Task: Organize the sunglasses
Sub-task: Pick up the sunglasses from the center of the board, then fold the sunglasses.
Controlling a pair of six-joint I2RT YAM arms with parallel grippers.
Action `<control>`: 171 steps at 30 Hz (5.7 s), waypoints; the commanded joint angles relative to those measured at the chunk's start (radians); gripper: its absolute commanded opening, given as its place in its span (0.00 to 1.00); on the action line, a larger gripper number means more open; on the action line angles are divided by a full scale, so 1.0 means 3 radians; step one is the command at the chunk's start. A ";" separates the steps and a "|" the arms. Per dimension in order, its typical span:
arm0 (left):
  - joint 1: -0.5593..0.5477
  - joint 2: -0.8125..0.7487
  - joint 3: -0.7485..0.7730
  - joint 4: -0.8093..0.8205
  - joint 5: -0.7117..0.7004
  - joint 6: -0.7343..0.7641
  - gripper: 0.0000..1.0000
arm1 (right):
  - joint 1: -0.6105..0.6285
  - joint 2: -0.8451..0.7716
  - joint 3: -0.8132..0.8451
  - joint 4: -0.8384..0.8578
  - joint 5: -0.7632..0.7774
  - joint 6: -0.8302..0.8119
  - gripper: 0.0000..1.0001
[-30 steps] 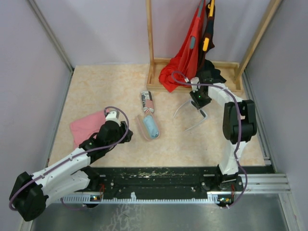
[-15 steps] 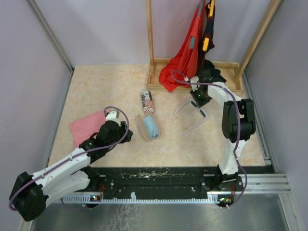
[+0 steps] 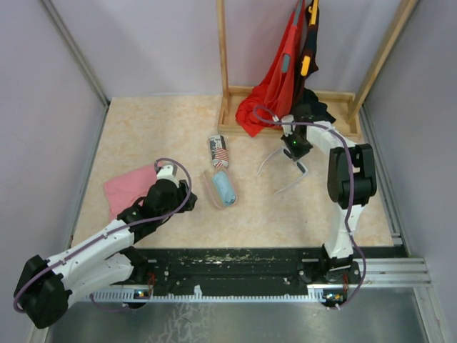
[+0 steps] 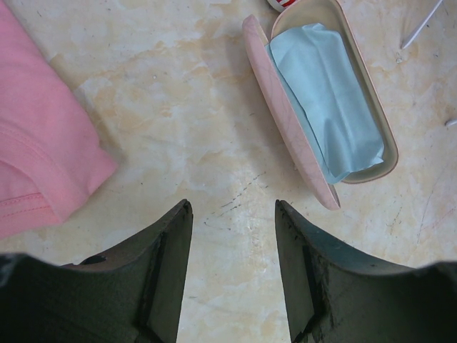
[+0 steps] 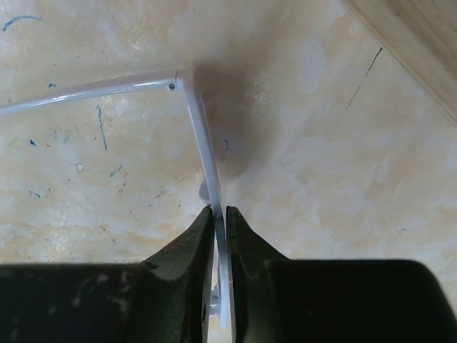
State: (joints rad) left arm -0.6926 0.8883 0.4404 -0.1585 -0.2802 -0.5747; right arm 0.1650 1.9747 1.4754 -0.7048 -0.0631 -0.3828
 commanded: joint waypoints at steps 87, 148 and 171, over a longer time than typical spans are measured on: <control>-0.0635 0.1077 0.1887 -0.0343 -0.0650 0.0247 0.54 | 0.3137 -0.2443 -0.1410 0.2133 0.2367 0.1251 0.00; -0.0790 0.0480 0.1118 0.0119 -0.0318 0.0504 0.55 | 0.2206 -0.3361 -0.1857 0.1728 0.2057 0.3533 0.00; -0.0790 0.0858 0.1538 0.0203 -0.0343 0.0666 0.55 | 0.2273 -0.3098 -0.1906 0.1885 0.1292 0.3272 0.00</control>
State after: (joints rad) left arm -0.9260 1.1202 0.8467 -0.0937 -0.3679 -0.3939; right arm 0.8322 1.0340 0.9012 -0.2249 0.3878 0.6456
